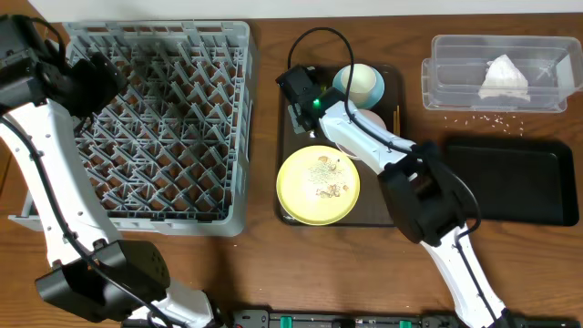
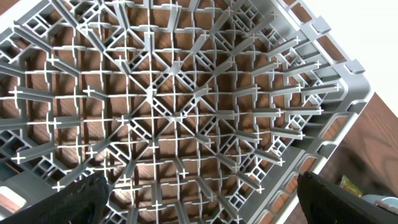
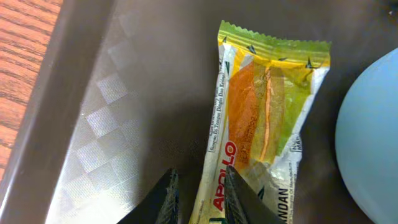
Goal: Sort waste into correct bins and load items into the dishwasher
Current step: 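Return the right gripper to the tray and grasp the yellow wrapper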
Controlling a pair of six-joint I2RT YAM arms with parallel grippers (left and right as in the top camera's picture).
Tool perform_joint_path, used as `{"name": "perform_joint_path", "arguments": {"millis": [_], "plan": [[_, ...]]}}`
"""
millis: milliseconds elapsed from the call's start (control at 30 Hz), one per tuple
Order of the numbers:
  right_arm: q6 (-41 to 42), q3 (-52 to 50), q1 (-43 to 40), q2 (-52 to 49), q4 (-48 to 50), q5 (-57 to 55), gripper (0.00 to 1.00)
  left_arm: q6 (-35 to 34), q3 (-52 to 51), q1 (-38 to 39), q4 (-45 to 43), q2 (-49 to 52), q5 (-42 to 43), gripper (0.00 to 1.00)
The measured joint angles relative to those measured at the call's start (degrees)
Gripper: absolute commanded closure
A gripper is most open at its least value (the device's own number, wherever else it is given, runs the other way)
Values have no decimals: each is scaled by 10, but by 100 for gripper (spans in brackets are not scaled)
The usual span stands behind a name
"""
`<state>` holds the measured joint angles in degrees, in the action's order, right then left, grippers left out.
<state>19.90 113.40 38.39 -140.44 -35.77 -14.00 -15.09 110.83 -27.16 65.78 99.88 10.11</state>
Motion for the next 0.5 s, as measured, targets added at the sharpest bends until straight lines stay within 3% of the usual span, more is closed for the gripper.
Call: {"name": "perform_joint_path", "arguments": {"millis": [167, 500], "plan": [[1, 2, 1, -4, -4, -5, 99, 0, 0, 0, 0, 0, 0, 2], [2, 50, 1, -4, -72, -5, 99, 0, 0, 0, 0, 0, 0, 2]]}}
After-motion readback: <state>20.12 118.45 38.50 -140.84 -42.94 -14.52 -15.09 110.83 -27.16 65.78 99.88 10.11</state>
